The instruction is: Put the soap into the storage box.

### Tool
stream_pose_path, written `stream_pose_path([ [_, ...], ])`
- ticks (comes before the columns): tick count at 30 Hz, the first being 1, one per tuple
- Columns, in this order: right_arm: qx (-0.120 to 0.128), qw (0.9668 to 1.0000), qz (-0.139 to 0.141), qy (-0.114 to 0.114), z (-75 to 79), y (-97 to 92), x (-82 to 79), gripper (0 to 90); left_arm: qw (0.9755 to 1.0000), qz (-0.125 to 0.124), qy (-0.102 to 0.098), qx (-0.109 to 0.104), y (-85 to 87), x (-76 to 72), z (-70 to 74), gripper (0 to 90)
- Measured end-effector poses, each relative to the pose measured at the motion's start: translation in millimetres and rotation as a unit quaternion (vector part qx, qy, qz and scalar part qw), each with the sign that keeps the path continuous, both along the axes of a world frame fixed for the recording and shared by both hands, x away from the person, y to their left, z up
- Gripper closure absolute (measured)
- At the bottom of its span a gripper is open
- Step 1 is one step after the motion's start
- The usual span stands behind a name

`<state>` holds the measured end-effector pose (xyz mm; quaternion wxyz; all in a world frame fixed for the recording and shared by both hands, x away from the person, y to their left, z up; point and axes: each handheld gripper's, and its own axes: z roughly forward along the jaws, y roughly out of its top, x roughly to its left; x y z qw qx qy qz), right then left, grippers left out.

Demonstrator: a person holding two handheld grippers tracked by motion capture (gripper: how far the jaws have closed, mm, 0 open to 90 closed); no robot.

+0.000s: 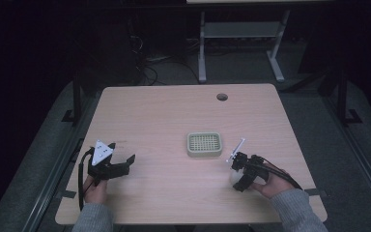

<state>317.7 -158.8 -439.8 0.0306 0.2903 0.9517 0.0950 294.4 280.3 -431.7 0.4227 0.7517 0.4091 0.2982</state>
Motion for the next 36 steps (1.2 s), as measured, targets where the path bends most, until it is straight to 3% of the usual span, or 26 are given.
stream_pose_path([
  [16,0.022,0.9997,0.0,0.009,7.2,1.1,3.3,23.4,1.0,0.0,0.001,-0.002,0.4,0.1,0.1,14.9],
  [36,0.032,0.9994,0.004,0.009,32.3,3.3,21.7,23.4,1.0,-0.001,0.001,0.0,-1.7,-0.2,-0.1,14.8],
])
